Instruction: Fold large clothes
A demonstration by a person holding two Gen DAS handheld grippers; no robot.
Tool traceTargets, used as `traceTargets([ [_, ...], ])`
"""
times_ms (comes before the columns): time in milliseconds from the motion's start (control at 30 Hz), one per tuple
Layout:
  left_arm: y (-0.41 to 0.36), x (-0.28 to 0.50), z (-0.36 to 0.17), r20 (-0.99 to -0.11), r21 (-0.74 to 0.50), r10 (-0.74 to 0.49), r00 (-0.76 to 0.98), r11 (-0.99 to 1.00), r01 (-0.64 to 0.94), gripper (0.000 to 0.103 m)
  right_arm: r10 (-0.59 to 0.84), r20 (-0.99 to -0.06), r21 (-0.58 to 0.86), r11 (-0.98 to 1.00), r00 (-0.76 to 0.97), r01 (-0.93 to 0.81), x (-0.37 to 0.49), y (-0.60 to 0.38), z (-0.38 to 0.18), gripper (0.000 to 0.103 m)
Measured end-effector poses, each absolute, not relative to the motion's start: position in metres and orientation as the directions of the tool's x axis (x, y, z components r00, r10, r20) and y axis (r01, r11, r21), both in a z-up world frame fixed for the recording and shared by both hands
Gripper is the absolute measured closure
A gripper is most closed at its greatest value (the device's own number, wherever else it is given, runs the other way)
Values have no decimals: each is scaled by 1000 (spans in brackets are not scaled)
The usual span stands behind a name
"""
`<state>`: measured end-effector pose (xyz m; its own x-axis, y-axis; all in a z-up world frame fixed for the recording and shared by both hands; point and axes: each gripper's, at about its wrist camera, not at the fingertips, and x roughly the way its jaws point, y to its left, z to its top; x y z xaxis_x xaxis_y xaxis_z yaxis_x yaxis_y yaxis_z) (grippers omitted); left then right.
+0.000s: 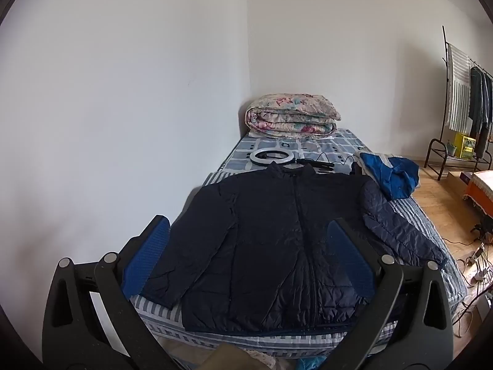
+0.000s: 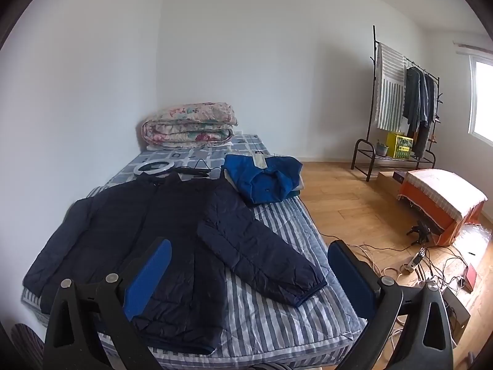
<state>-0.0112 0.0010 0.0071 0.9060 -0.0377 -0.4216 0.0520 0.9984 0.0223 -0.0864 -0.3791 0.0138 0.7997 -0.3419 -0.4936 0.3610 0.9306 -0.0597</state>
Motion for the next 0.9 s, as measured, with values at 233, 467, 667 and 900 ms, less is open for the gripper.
traceTargets([
  [233,1,-11,6,-419,20,-39,907,998,52,0,-340,-489,-61,932,803,357,-86,-377,18,0],
  [467,-1,-10,11,-417,24,-37,908,998,52,0,-337,-486,-61,933,807,353,-86,-375,20,0],
  [667,-2,-10,14,-411,22,-36,911,999,49,0,-335,-486,-60,934,807,351,-84,-375,19,0],
  [900,-2,-11,16,-409,22,-35,912,999,48,0,-333,-486,-62,935,808,348,-81,-372,19,0],
])
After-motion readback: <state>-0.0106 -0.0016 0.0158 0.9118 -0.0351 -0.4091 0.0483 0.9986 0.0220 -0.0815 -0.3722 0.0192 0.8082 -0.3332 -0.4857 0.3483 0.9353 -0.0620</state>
